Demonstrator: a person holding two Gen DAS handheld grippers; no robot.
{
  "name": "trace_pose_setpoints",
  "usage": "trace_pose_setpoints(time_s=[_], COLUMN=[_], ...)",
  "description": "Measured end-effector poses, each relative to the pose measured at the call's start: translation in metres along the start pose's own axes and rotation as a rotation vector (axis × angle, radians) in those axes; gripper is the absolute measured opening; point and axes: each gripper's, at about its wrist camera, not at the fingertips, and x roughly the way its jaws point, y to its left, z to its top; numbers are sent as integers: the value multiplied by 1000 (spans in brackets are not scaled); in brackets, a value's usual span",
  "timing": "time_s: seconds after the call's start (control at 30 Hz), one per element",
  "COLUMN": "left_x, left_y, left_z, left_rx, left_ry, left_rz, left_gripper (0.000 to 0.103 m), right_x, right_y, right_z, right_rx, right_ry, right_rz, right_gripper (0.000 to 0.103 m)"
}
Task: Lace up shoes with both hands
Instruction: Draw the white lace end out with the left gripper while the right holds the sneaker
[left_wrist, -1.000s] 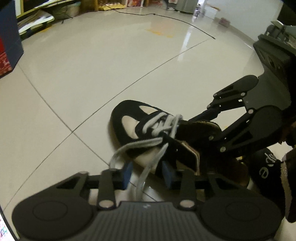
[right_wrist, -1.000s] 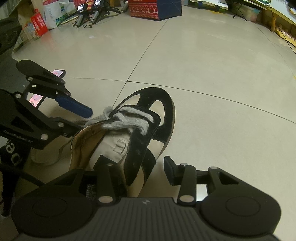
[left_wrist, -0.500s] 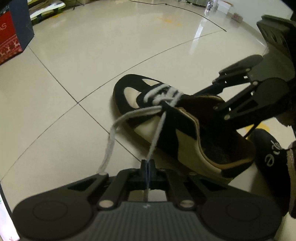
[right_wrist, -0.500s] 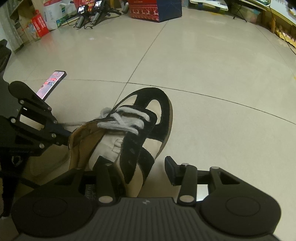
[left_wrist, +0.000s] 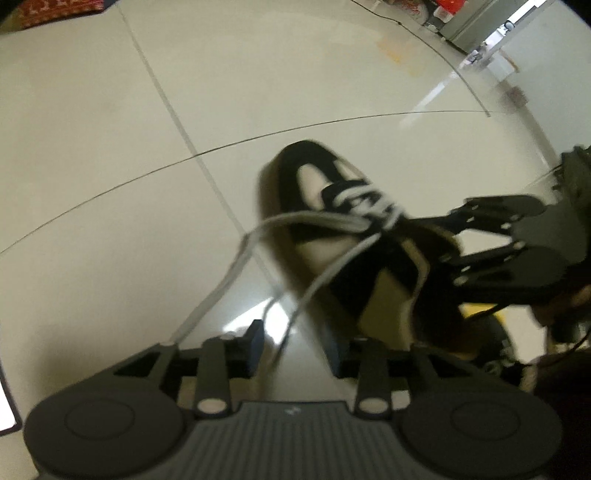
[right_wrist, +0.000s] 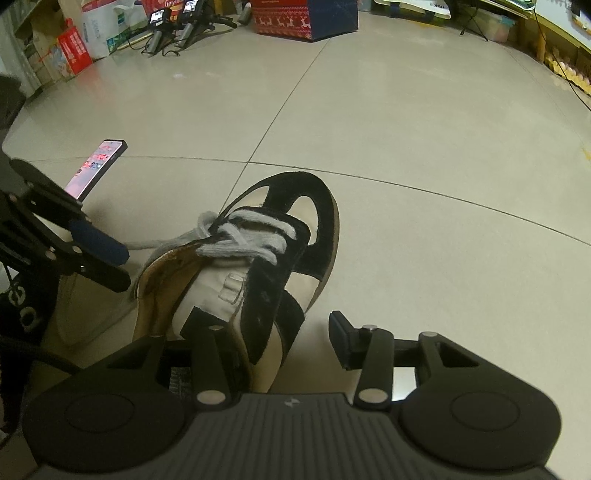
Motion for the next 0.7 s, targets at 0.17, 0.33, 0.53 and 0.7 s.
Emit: trace_pose_setpoints(time_s=[0.17, 0.33, 0.53, 0.7], left_x=[-13, -5, 10, 8], left_y=[-27, -61, -80, -91], left_z=[20, 24, 13, 4], left_rx=[15, 110, 197, 292], left_ry=[-25, 1, 7, -106], left_rz=[-88, -125, 51, 131], left_gripper=[62, 59, 27, 15], right_x=[-2, -19, -26, -34], right_y=[2, 3, 5, 7], right_z=[0, -8, -16, -24], right_rx=[15, 83, 72, 103], right_ry=[3, -22, -61, -119], right_rz=[-11, 33, 37, 29], right_gripper=[46, 34, 18, 10])
